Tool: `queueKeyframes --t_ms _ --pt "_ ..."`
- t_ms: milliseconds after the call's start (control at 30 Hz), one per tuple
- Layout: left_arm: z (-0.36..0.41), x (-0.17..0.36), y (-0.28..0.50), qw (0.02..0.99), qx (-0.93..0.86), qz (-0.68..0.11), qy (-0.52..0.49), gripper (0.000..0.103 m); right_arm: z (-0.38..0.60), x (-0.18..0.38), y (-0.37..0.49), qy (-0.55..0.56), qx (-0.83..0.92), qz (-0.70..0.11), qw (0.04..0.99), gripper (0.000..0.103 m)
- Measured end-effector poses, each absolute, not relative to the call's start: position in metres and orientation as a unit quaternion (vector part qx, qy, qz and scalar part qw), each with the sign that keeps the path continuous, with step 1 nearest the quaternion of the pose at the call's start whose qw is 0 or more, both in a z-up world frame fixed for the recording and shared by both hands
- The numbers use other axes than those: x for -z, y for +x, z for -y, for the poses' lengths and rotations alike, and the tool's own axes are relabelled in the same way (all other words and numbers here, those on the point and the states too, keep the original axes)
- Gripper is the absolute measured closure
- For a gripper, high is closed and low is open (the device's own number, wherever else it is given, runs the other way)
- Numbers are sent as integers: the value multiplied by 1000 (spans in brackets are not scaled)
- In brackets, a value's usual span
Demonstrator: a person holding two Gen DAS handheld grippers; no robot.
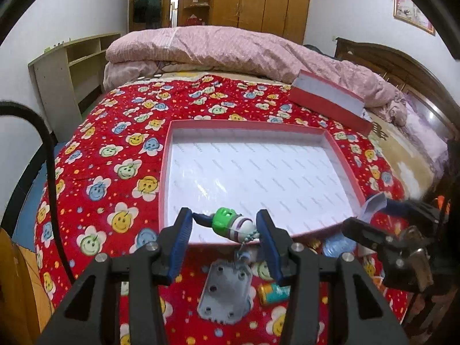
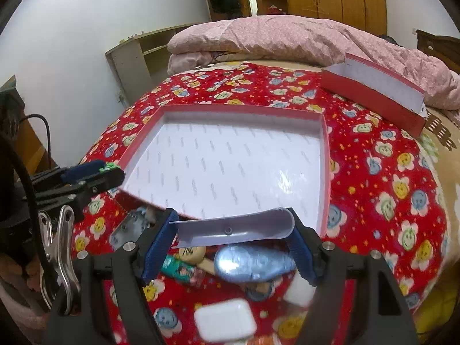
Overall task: Organize rigid objects
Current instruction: 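Carry the keychain and handle into the red box and open both grippers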
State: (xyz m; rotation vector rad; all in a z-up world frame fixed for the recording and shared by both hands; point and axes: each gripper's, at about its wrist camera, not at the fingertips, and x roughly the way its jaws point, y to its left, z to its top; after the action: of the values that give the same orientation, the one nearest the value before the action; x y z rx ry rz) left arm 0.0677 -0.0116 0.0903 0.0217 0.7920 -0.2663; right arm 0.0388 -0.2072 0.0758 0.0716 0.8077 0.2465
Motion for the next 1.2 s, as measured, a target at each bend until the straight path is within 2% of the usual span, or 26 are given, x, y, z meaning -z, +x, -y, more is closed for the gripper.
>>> queueKeyframes --t_ms 1200 --pt "42 -59 190 903 95 -418 26 56 212 -51 171 45 -64 -433 898 28"
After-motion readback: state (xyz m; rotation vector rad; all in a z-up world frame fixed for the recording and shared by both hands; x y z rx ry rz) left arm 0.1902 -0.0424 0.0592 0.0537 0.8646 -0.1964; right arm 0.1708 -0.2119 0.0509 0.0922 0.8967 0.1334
